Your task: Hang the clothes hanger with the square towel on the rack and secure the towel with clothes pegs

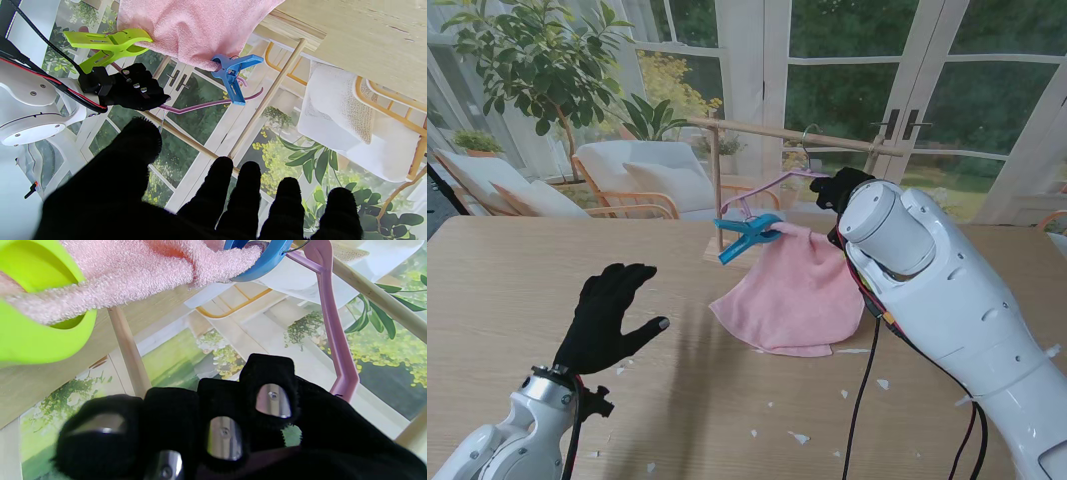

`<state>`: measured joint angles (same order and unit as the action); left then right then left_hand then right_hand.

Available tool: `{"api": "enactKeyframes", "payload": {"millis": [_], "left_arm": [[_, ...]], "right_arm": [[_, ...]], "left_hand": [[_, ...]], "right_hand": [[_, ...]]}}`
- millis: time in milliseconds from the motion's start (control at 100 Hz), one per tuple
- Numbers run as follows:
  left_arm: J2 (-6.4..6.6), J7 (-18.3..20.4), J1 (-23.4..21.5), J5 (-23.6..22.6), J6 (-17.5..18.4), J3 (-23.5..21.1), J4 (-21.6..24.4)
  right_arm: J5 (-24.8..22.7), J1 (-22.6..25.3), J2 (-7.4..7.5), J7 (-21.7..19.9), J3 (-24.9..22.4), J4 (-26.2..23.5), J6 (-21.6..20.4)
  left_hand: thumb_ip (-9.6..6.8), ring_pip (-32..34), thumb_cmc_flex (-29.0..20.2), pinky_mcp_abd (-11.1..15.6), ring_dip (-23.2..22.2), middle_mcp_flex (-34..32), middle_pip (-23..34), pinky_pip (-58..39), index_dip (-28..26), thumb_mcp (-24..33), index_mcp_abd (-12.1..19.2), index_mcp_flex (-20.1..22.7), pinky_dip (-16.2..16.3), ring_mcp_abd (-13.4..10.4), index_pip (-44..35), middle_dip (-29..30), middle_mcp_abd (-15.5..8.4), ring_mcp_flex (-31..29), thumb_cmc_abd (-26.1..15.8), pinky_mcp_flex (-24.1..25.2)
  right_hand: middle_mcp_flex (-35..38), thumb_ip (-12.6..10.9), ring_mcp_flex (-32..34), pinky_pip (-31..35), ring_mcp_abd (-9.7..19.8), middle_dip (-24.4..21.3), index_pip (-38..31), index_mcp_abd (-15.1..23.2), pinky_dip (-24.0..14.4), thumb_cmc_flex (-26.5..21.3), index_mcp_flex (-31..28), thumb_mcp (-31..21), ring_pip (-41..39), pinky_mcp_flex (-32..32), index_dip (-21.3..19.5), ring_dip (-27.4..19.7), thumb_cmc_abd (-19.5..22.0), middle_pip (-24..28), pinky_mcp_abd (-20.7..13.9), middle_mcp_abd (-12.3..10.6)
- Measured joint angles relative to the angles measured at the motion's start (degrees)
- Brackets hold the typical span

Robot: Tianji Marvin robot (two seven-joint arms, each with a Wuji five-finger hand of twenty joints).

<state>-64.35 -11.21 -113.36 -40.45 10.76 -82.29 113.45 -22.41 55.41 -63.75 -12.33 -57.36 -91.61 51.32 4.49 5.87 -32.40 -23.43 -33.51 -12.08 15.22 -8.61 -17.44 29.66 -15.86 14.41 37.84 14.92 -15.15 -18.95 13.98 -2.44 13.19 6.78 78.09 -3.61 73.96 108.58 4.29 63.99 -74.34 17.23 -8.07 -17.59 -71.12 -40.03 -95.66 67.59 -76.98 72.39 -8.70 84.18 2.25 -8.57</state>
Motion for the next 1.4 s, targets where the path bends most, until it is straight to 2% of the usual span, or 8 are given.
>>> {"api": "enactKeyframes", "payload": {"millis": [300, 560, 810, 910, 980, 1060, 1160, 1400], "left_arm": [[0.01, -0.01, -0.36, -0.15, -0.29, -0.02, 0.02], [0.01, 0.01, -0.41, -0.12, -0.27, -0.01, 0.00], [0.01, -0.08, -0.41, -0.23, -0.28, -0.02, -0.08], [0.01, -0.17, -0.41, -0.37, -0.25, -0.01, -0.14], [0.01, -0.18, -0.39, -0.44, -0.22, -0.02, -0.22], [0.01, -0.18, -0.38, -0.52, -0.22, -0.02, -0.30], [0.01, -0.19, -0.37, -0.55, -0.23, -0.03, -0.34], [0.01, -0.37, -0.33, -0.69, -0.23, -0.03, -0.56]], "right_arm": [[-0.28, -0.34, -0.34, 0.94, 0.69, 1.72, -0.06], [-1.54, 0.61, -1.55, 4.70, 0.02, 2.60, -1.28], [-1.60, 0.91, -1.84, 5.28, -0.22, 3.21, -2.07], [-1.87, 0.99, -1.82, 5.15, -0.19, 3.21, -2.07], [-2.34, 1.07, -1.77, 5.00, -0.17, 3.19, -2.21], [-2.96, 1.19, -1.67, 4.77, -0.16, 3.13, -2.66], [-3.32, 1.28, -1.61, 4.76, -0.17, 3.11, -3.16], [-3.94, 1.35, -1.42, 4.41, -0.20, 2.95, -4.15]], "left_hand": [[0.00, 0.00, 0.00, 0.00, 0.00, 0.00, 0.12, 0.00, 0.03, 0.53, 0.00, 0.03, -0.03, -0.01, -0.01, -0.01, 0.00, 0.00, 0.00, 0.00], [0.00, 0.00, 0.00, 0.00, -0.57, 0.00, 1.23, 0.00, 0.38, 0.99, 0.00, 0.02, -0.04, -0.01, -0.02, -0.59, 0.00, 0.00, 0.00, 0.00], [0.00, 0.00, 0.01, 0.00, -0.59, 0.00, 1.27, 0.00, 0.40, 1.43, 0.00, 0.03, -0.04, -0.01, -0.60, -0.60, 0.00, 0.00, 0.00, 0.00], [-0.01, 0.00, 0.01, 0.00, -0.62, 0.00, 1.32, 0.00, 0.40, 1.50, 0.00, 0.03, -0.04, -0.01, -0.60, -0.60, 0.00, 0.00, 0.00, 0.00], [-0.01, 0.00, 0.01, 0.00, -1.39, -0.04, 1.44, 0.00, 0.40, 1.53, 0.00, 0.04, 1.66, -0.01, -0.66, -0.67, 0.00, -0.02, 0.00, 0.00], [-0.01, 0.00, 0.01, 0.00, -1.45, -0.06, 1.52, -0.78, 0.40, 1.54, 0.00, 0.07, 2.34, 0.01, -0.71, -0.69, 0.00, -0.04, 0.00, 0.02], [-0.01, 0.01, 0.01, 0.00, -2.02, -0.07, 1.96, -0.79, 0.40, 2.14, 0.00, 0.09, 2.39, 0.04, -0.72, -0.79, 0.00, -0.12, 0.00, 0.02], [-0.01, 0.02, 0.01, 0.00, -2.11, -0.10, 1.99, -0.82, 0.41, 2.14, -0.45, 0.10, 3.01, 0.09, -0.73, -1.23, 0.00, -0.43, 0.02, 0.05]], "right_hand": [[0.00, 0.00, 0.00, 0.00, 0.00, -0.43, 0.87, 0.00, 0.00, -0.03, 0.10, 0.00, 0.00, 0.00, 0.00, -0.97, -0.04, -0.12, 0.00, 0.00], [-2.85, 0.00, -0.23, 0.01, -1.58, -7.09, 9.28, -3.59, 0.20, -0.02, 6.37, -1.29, -0.17, 0.00, 7.32, -17.11, -1.39, -7.42, 1.10, 3.01], [-5.89, -0.01, -0.25, 0.01, -3.83, -12.20, 13.33, -5.98, 0.37, -0.02, 9.57, -2.32, 3.46, -0.18, 12.45, -22.54, -2.41, -10.91, 3.65, 6.03], [-9.06, -0.02, -0.25, -0.68, -5.19, -15.13, 16.20, -7.41, 0.37, -0.02, 11.84, -2.78, 7.78, -0.57, 14.59, -25.90, -3.45, -14.73, 5.07, 8.40], [-12.30, -0.03, -0.25, -1.75, -6.14, -19.19, 19.01, -8.67, 0.37, -0.07, 14.71, -3.49, 13.70, -0.85, 19.40, -30.06, -4.98, -18.53, 5.86, 10.63], [-14.82, 1.95, -2.05, -5.11, -7.92, -23.85, 22.64, -10.09, 0.37, -0.10, 17.37, -3.70, 21.56, -2.13, 25.83, -33.44, -6.97, -23.53, 6.98, 11.30], [-16.77, 1.96, -5.33, -9.90, -10.18, -30.71, 27.36, -12.10, 0.37, -0.10, 19.47, -4.62, 31.25, -5.19, 32.96, -37.10, -7.63, -29.80, 8.72, 11.33], [-22.63, 1.96, -14.86, -24.22, -13.21, -41.43, 40.02, -15.13, 0.35, -0.04, 24.28, -4.63, 50.16, -18.05, 39.35, -42.59, -10.10, -42.21, 13.12, 12.10]]}}
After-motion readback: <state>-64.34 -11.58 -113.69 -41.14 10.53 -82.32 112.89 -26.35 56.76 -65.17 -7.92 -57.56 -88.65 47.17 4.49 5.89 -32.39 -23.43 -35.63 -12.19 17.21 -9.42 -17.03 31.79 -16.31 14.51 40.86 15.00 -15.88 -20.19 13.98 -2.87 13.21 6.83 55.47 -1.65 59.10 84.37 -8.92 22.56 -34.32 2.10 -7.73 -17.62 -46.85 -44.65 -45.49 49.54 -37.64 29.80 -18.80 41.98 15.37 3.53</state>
